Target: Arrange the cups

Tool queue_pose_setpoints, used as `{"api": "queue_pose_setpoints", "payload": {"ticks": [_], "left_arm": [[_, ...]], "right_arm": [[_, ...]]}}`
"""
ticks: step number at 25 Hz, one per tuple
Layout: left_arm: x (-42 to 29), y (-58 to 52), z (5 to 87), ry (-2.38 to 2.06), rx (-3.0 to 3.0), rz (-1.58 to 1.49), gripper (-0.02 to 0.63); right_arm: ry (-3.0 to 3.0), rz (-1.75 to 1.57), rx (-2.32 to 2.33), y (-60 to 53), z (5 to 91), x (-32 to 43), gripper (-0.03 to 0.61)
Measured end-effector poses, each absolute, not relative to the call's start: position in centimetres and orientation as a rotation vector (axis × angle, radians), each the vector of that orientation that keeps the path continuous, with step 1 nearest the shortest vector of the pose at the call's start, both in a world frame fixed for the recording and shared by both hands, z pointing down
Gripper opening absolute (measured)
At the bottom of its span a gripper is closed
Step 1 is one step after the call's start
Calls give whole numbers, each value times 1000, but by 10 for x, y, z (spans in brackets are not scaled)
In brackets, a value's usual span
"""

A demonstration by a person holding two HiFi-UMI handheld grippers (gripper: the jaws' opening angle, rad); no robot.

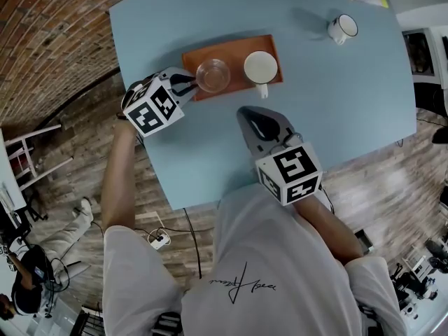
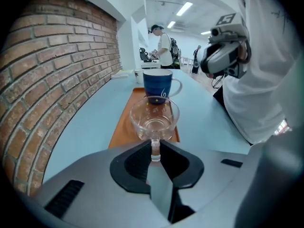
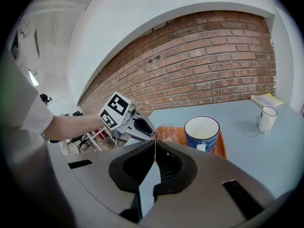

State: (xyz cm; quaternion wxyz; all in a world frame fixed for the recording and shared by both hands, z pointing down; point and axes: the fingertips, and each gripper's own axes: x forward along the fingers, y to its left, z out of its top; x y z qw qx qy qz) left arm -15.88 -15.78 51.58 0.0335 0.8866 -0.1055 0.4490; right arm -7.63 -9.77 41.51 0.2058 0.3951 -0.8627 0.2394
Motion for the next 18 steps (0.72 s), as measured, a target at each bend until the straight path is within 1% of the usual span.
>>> {"api": "queue_pose_setpoints", "payload": {"ticks": [18], "left_arm": [[-158,-141,514,-666,2584,1224,55]], "right_arm": [[-2440,681,1111,-96,408,-72,23]]}}
